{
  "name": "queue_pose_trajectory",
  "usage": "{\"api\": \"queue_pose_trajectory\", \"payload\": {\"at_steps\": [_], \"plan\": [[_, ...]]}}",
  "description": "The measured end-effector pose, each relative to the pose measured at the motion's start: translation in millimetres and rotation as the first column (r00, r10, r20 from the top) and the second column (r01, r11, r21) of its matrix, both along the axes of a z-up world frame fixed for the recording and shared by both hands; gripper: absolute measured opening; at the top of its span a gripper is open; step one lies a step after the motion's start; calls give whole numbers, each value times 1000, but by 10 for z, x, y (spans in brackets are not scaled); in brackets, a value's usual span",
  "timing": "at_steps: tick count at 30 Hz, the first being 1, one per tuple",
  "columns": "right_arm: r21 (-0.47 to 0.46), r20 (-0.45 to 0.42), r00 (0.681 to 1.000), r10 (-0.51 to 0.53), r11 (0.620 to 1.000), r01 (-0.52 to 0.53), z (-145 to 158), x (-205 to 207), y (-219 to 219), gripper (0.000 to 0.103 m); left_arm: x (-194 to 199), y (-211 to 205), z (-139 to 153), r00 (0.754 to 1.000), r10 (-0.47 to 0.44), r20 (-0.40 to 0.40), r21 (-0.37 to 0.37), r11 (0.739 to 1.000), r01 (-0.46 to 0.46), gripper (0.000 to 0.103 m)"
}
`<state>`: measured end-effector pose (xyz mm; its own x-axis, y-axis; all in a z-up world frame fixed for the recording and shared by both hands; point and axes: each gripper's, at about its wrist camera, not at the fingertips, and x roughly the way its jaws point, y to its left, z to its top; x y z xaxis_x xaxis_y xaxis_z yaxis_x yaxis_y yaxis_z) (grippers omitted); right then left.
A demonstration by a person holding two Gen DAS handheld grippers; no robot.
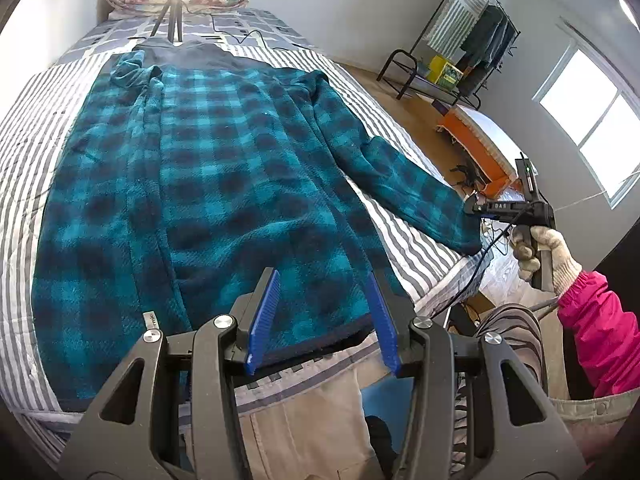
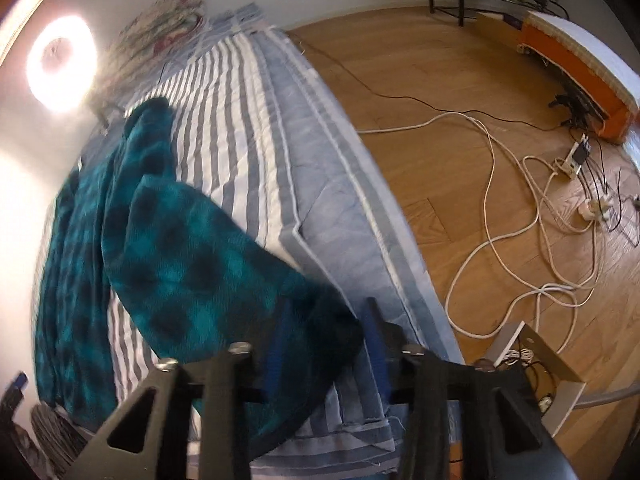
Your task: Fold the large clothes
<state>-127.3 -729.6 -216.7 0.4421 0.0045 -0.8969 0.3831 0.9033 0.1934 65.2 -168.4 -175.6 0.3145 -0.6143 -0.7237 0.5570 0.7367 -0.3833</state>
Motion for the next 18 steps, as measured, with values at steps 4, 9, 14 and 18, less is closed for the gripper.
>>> {"api": "queue_pose_trajectory", "payload": {"at_steps": [4,9,14,18], "plan": [[-49,24,999,24,999,-23,148,-53,150,9,17,42,-11,1000,8,-5,-8,1000,-8,46],[-152,39,997,69,986,-62,438,-137,441,8,30,79,0,1000,15,-7,-20,1000,-15,46],[-157,123,983,138,981,-118,837,-260,806,8,20,93,4,1000,12,-8,-33,999,-12,46],[-114,191,962,194,978,-174,1104,-298,1083,8,18,110,-9,1000,11,-23,-52,999,-12,46]]}}
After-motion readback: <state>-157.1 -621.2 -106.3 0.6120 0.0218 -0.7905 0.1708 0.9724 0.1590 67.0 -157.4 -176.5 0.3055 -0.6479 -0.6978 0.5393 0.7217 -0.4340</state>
